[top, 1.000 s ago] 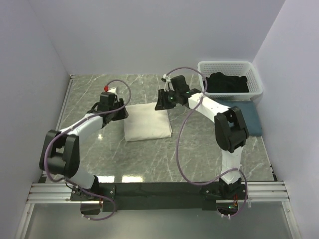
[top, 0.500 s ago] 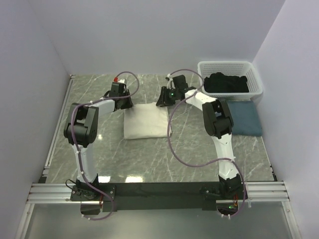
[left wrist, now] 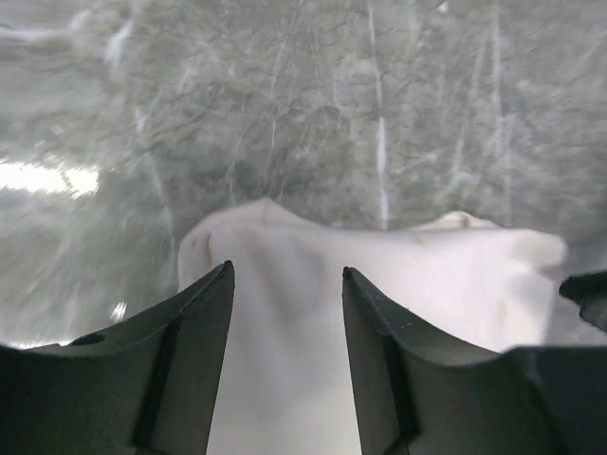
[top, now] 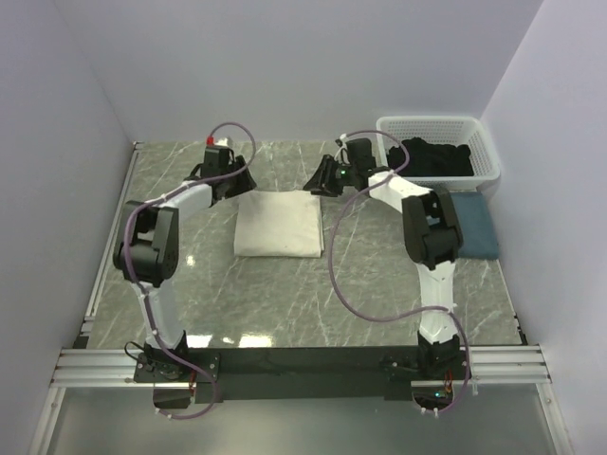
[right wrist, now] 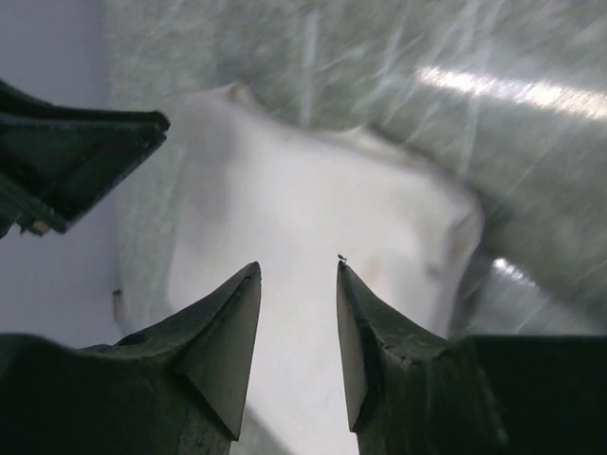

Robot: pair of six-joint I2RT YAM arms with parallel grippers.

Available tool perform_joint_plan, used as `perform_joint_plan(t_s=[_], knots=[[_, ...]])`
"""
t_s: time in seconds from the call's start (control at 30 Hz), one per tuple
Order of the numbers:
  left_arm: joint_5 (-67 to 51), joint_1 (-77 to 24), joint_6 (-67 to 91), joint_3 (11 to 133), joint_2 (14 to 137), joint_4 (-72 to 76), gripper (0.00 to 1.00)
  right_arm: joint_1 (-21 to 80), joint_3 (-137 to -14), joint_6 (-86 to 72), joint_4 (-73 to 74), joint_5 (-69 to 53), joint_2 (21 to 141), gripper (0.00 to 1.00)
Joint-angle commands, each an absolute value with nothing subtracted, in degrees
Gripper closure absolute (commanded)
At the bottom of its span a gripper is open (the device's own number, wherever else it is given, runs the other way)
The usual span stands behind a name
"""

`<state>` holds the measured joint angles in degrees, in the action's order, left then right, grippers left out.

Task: Fold and stack the t-shirts
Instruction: Fold the tshirt

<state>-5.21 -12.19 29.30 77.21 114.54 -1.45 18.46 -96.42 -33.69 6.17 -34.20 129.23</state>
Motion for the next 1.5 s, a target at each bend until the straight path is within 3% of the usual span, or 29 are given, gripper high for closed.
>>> perform_joint_plan(t_s=[0.0,0.17,0.33,0.4,0.77,0.9,1.23,1.47], knots=[[-2.7,-12.0,34.7,75.6,102.6,-5.0,0.45,19.2,-87.9,-39.6,-4.5,-40.5,117.2,0.55],[-3.0,-12.9,38.1,65.8,92.0,-8.3,0.48,22.8,-77.1,-42.9,-10.2,-45.0,110.8,0.54],[-7.5,-14.2,39.4,56.3,85.5,-8.2,0.52,29.2,-73.9,-47.4,-17.0,-49.0,111.4,0.54],[-8.3,-14.3,40.8,52.1,84.7,-6.9,0.59,31.4,-74.8,-48.4,-19.7,-50.2,113.3,0.55],[-4.9,-14.2,44.7,46.4,92.4,-6.8,0.85,35.7,-82.6,-50.3,-19.3,-49.3,131.6,0.64],[-3.6,-14.2,46.6,45.8,95.1,-8.9,0.89,35.3,-82.5,-49.4,-15.4,-47.7,133.1,0.7],[-2.5,-14.2,46.5,45.3,94.3,-10.5,0.93,30.8,-72.5,-43.3,-12.2,-48.2,121.0,0.7],[-1.3,-14.2,46.7,45.3,94.3,-11.2,0.93,25.3,-61.4,-35.3,-10.5,-47.0,119.7,0.71]])
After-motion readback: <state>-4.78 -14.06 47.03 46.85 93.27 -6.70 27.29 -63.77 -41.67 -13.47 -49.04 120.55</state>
